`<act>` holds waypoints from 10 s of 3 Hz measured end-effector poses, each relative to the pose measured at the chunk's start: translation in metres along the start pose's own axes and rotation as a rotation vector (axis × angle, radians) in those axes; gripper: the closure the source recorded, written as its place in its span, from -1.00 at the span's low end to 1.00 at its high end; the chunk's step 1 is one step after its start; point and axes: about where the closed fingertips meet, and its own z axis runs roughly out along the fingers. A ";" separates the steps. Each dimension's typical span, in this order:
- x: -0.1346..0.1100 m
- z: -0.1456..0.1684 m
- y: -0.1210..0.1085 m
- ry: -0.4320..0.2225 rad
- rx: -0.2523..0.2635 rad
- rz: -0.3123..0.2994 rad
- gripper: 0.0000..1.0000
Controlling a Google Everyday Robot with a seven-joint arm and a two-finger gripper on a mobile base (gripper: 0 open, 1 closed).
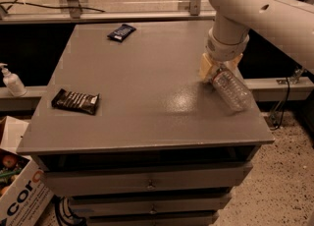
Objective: Place water bottle upright
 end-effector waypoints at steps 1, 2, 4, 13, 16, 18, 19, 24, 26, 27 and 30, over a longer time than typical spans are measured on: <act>0.000 -0.007 -0.001 -0.016 -0.006 -0.001 0.26; -0.009 -0.028 0.001 -0.060 -0.042 -0.017 0.72; -0.047 -0.077 0.029 -0.193 -0.215 -0.108 1.00; -0.097 -0.159 0.007 -1.064 -1.120 -0.002 1.00; -0.105 -0.159 0.005 -1.266 -1.214 -0.071 1.00; -0.089 -0.168 0.010 -1.488 -1.161 -0.332 1.00; -0.075 -0.171 0.009 -1.524 -1.085 -0.446 1.00; -0.047 -0.096 0.041 -1.506 -1.084 -0.430 1.00; -0.046 -0.092 0.041 -1.513 -1.091 -0.406 0.20; -0.046 -0.093 0.041 -1.513 -1.091 -0.406 -0.25; -0.019 -0.084 0.023 -1.562 -1.069 -0.379 -1.00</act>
Offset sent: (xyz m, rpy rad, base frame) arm 0.0029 0.0161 0.0681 0.1196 -0.0881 0.0797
